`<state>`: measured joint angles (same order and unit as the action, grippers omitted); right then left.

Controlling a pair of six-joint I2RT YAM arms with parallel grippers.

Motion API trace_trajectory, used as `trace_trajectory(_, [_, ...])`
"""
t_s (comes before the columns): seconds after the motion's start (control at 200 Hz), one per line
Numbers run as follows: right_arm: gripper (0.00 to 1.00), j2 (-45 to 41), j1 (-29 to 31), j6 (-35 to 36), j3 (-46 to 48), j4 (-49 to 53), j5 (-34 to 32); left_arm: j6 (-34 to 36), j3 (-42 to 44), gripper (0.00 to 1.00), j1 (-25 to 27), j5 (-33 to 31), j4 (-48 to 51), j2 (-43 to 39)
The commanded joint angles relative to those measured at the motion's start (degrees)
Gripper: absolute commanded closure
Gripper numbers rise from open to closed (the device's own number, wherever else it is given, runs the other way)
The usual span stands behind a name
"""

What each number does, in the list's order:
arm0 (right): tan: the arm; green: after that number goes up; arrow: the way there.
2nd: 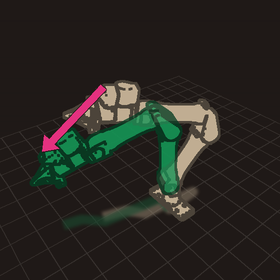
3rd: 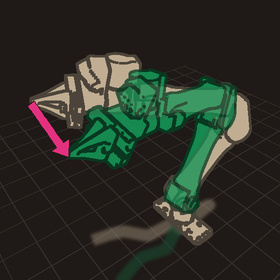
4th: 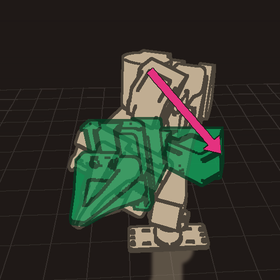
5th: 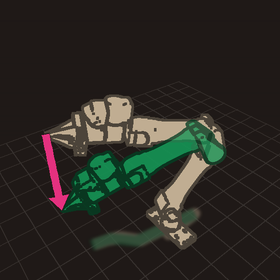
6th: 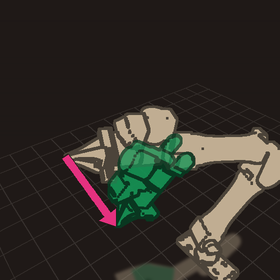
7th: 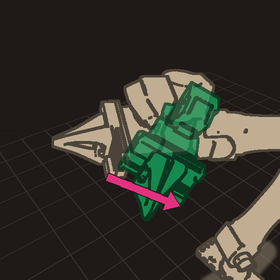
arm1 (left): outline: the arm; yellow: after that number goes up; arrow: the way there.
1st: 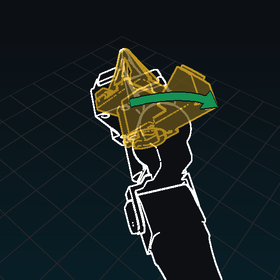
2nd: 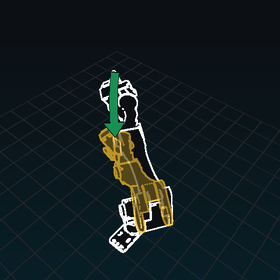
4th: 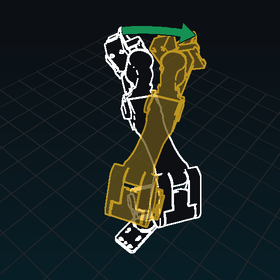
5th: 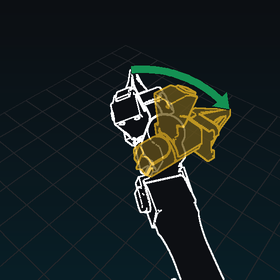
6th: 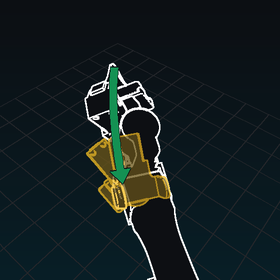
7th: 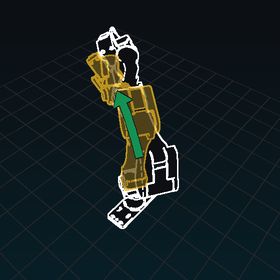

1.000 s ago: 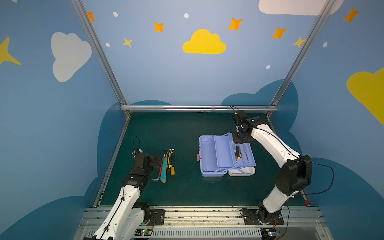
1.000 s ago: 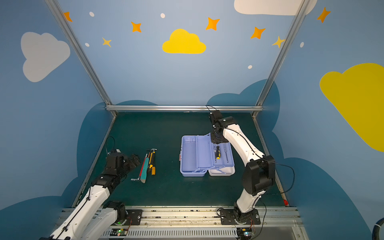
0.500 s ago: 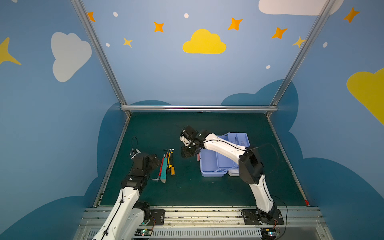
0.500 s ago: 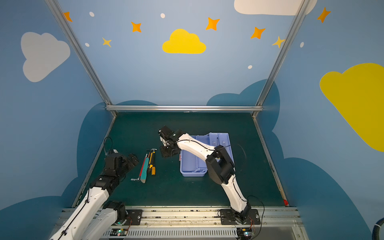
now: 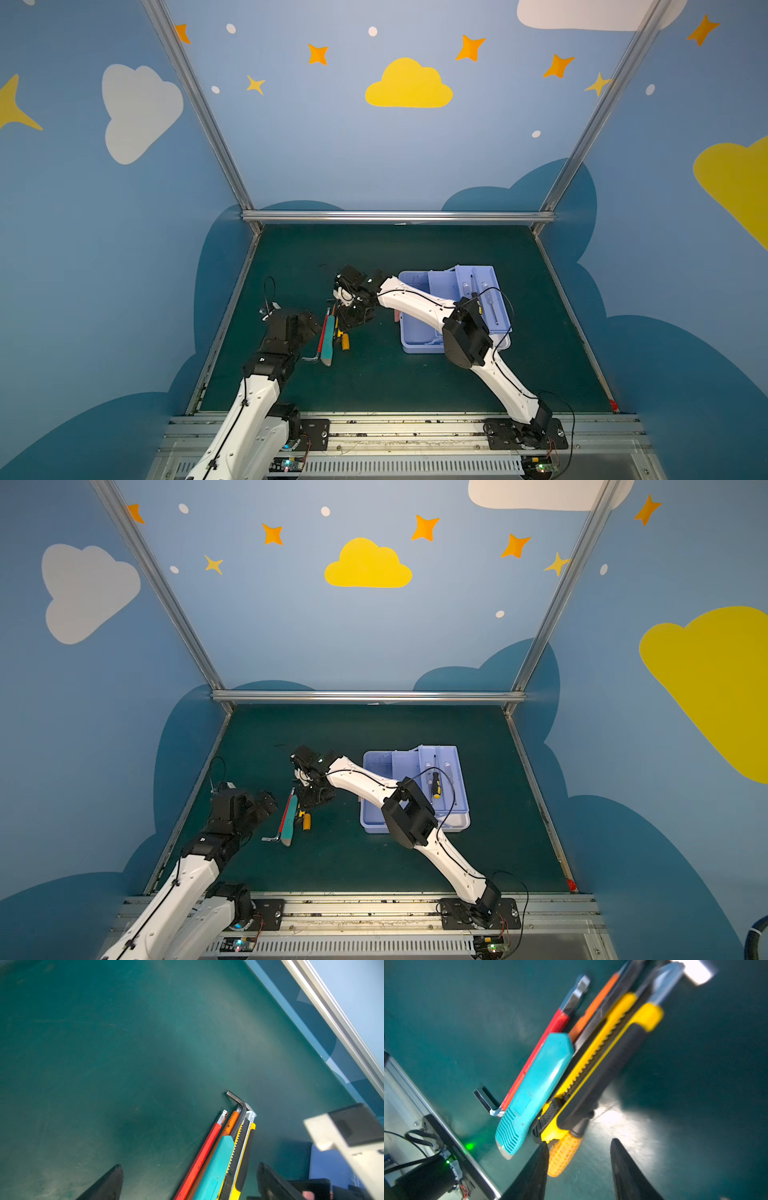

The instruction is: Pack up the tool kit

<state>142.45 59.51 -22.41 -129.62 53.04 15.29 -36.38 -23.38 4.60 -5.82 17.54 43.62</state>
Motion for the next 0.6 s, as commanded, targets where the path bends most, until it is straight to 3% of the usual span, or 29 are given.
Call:
trace_trajectory(0.0, [0.51,2.6,1.3,1.5,-3.1,4.4,0.3,0.5,0.8,0.00,-0.2,-0.1,-0.3,0.2])
trace_trajectory(0.325, [0.59,3.8,1.6,1.9,-4.8,6.7,-1.7,0.9,1.0,0.00,-0.3,-0.6,0.8,-1.1])
trace_trajectory(0.596, [0.60,2.2,1.5,3.1,-2.8,12.2,-9.7,1.3,1.1,0.00,-0.4,-0.9,1.2,-1.9])
